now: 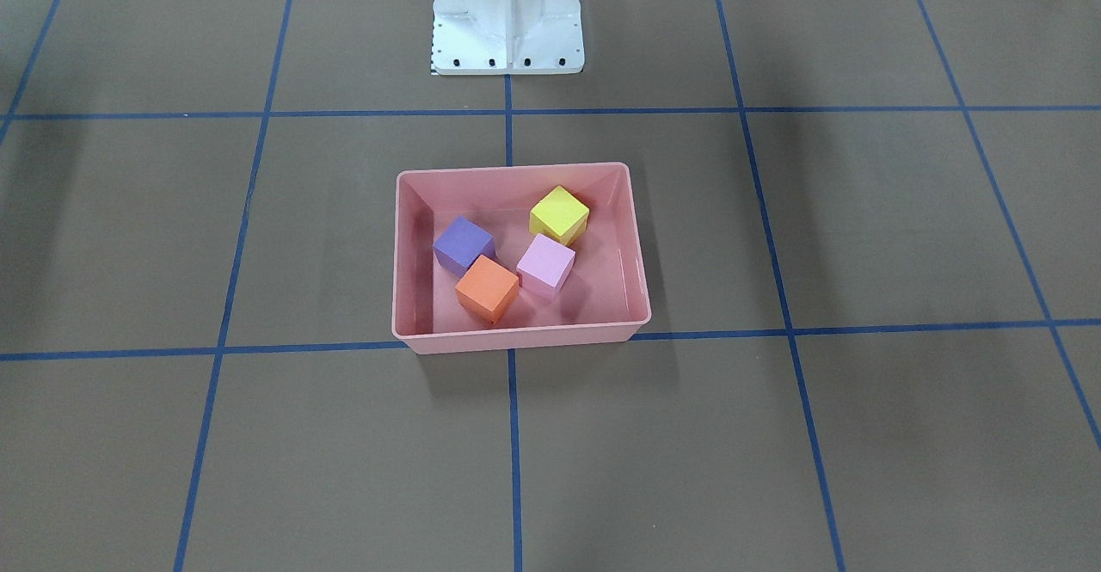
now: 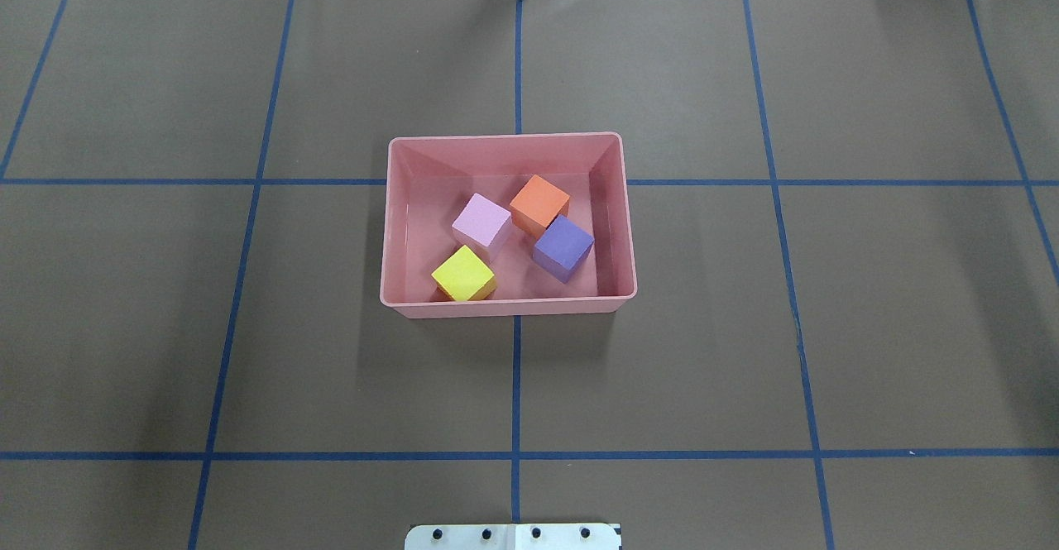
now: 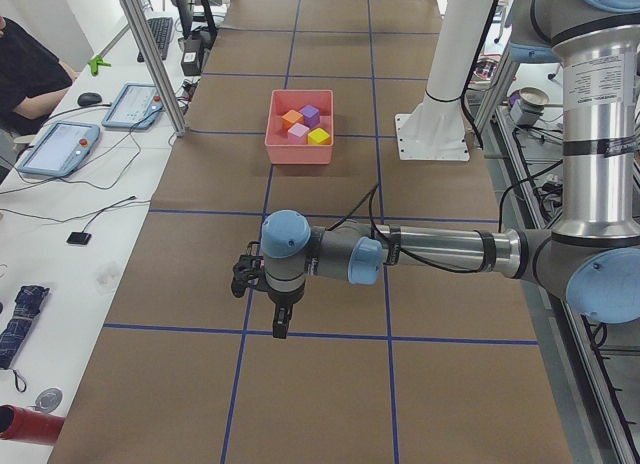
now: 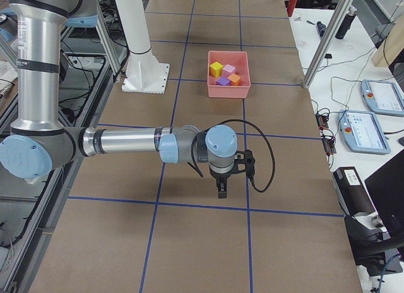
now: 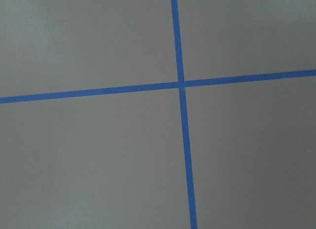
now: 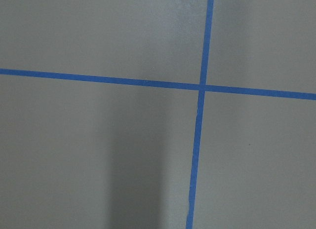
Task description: Place blocks into pink bin with both arms
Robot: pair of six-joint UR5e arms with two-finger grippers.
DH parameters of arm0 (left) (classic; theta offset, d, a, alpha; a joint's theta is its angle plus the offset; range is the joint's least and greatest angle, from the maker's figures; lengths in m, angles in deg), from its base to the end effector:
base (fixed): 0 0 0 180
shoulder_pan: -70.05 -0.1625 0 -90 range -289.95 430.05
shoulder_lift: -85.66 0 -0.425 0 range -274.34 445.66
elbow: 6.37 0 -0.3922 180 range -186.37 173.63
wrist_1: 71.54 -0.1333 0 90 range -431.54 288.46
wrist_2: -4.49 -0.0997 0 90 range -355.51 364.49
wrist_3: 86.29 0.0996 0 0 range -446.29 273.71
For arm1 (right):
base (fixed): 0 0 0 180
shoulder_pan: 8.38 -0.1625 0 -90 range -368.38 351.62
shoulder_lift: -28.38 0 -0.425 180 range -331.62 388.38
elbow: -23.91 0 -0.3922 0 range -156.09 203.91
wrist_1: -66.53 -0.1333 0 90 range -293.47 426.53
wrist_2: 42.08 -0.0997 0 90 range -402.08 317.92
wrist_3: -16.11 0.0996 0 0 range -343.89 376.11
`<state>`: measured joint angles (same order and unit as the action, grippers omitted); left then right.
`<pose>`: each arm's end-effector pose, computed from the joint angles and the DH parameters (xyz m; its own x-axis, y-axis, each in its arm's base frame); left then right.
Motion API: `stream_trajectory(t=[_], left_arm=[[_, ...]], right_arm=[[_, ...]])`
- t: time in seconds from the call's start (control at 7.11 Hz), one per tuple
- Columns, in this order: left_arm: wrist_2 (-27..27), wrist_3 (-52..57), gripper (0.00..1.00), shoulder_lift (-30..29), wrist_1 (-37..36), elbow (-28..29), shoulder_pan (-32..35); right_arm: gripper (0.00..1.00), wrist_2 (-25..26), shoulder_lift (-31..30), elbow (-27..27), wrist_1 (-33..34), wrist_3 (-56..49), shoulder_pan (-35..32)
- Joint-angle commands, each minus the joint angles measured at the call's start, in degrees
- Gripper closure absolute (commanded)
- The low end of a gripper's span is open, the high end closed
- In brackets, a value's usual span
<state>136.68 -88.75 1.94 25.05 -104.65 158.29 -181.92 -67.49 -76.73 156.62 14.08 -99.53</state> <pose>-0.0524 -0.4569 0.6293 0.7381 0.0805 -0.6699 0.0013 0.9927 0.1207 0.0662 -0.4507 0.6085 0.6463 -0.0847 0.7583 0.0029 0.9941 0.1085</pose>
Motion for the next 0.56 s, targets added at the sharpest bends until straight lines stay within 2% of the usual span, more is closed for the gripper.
stream_trajectory(t=[0.0,0.42], left_arm=[[0.0,0.0,0.0,0.31,0.09,0.46,0.18],[0.0,0.0,0.0,0.76,0.09,0.72,1.15]], right_arm=[[0.0,0.0,0.07,0.27,0.0,0.1,0.0],[0.0,-0.26,0.25,1.5,0.0,0.01,0.0]])
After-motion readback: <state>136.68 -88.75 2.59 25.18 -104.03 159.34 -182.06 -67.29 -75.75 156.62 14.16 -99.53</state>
